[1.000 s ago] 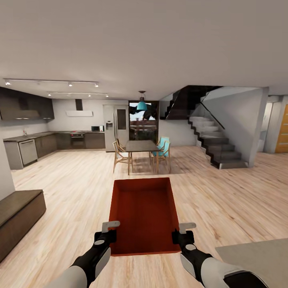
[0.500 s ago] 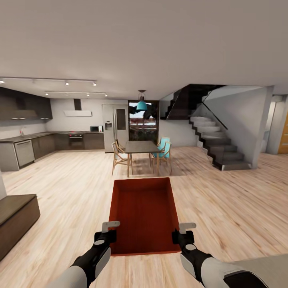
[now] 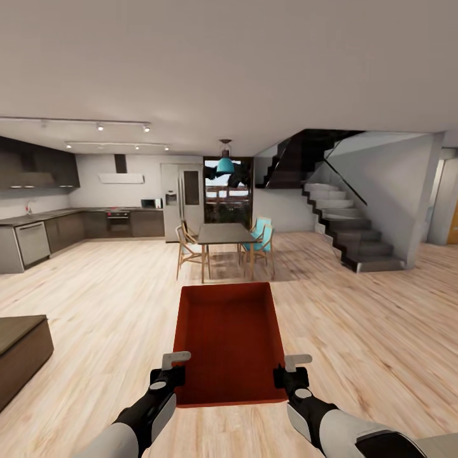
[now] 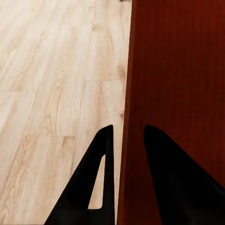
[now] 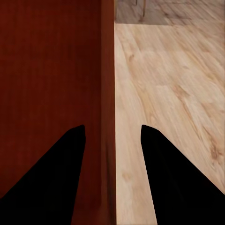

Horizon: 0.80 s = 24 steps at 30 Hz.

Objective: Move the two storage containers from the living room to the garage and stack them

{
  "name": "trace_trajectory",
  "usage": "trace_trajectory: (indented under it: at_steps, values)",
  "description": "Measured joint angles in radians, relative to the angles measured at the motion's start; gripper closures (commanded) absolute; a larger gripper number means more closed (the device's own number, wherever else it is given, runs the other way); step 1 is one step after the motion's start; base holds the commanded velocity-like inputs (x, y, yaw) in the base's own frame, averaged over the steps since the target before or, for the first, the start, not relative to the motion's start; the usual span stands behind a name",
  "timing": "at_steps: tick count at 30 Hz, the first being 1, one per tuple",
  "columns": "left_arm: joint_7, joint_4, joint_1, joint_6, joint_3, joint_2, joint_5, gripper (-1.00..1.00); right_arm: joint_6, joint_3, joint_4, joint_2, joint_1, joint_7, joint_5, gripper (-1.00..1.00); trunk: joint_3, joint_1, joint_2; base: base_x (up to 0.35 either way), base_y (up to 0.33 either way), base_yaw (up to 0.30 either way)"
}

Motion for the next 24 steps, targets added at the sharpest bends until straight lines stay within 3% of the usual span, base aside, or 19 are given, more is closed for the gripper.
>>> trace_trajectory:
  at_steps: [11, 24]
  values:
    - [0.000, -0.001, 0.000, 0.000, 0.001, 0.000, 0.000, 1.00, 0.001, 0.000, -0.002, 0.000, 0.000, 0.000, 0.000, 1.00, 0.000, 0.000, 0.000, 0.322, 0.000, -0.022]
    - [0.000, -0.001, 0.000, 0.000, 0.000, 0.000, 0.000, 1.00, 0.000, 0.000, -0.002, 0.000, 0.000, 0.000, 0.000, 1.00, 0.000, 0.000, 0.000, 0.322, 0.000, -0.240]
